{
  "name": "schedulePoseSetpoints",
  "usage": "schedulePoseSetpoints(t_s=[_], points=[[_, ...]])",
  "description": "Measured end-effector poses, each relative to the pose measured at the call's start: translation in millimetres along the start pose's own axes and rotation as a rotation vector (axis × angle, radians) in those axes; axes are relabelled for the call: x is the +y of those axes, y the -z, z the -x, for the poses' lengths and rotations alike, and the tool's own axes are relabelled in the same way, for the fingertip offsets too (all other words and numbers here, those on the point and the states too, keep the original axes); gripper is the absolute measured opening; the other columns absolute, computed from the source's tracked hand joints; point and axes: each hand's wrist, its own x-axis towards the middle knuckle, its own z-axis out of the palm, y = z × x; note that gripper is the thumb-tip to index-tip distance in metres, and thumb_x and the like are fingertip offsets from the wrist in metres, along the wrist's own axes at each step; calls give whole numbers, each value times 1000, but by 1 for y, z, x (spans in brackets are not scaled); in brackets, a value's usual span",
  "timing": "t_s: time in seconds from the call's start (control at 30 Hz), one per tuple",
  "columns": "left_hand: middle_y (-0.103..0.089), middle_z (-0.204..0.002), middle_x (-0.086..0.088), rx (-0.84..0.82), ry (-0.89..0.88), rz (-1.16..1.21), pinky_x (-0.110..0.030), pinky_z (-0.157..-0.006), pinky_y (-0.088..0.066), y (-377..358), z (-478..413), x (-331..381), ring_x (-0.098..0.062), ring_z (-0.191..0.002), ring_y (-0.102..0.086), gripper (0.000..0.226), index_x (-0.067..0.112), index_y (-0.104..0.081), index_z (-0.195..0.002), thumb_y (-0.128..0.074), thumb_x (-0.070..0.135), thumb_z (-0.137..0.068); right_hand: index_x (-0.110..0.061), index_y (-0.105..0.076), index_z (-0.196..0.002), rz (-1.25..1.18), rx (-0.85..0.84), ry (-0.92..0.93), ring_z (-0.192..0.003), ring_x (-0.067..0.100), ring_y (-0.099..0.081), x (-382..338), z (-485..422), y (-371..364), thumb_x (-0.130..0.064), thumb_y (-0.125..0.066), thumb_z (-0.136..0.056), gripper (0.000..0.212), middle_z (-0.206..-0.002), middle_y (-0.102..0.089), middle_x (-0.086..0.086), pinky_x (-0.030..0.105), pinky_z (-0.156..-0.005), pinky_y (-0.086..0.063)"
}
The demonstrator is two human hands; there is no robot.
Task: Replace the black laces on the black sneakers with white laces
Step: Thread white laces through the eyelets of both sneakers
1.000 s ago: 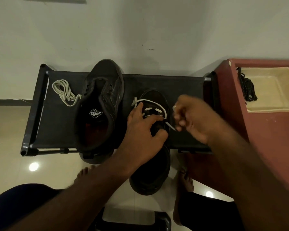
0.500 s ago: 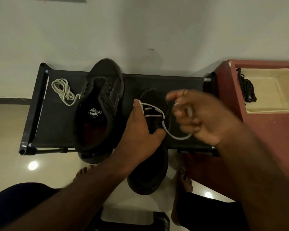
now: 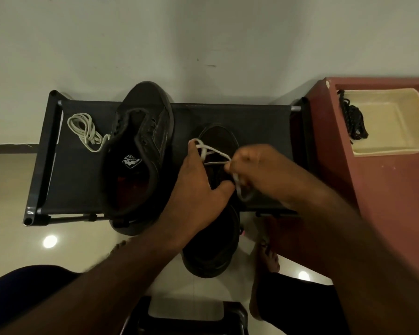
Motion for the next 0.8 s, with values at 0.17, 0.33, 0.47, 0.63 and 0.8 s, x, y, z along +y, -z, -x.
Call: schedulePoseSetpoints(t_s=[0.17,0.33,0.47,0.63,0.8], points=[[-13,-163,9,8,28,32,-41,-120,-27,2,-1,0,-12,-148,-20,109,27,11,-156,-72,36,-85,-18,-45,-52,-1142,-47,345,-46,15,-35,-15,13,33,-22,-52,-74,23,-44,-37,-4,31,-63,-43],[-17,-162,8,22,9,8,-34,-119,-26,2,-1,0,-11,-147,-22,97,24,-2,-157,-68,37,-88,-16,-58,-53,-2,-25,64,-55,22,-49,13,12,45,-11,-58,-78,26,-54,-52,5,36,-62,-46],[-40,-152,3,90,9,-1,-22,-106,-32,12,-4,0,-10,-136,-40,63,19,-32,-152,-57,32,-96,-16,-65,-83,244,42,-37,-72,13,-63,14,7,23,-21,-69,-86,7,-80,-68,1,32,-69,-51],[-56,-119,0,195,-40,-164,-8,-77,-39,15,-10,-9,-6,-97,-55,28,14,-60,-123,-59,20,-95,-2,-67,-80,255,93,-76,-68,22,-68,11,-2,-1,-60,-65,-85,58,-77,-70,14,35,-65,-55],[-60,-90,2,232,-23,-179,-14,-61,-42,13,-13,-10,-4,-76,-55,11,17,-58,-95,-59,27,-96,-6,-64,-72,287,65,1,-52,5,-52,13,-4,-5,-29,-65,-95,33,-67,-63,12,17,-54,-42]])
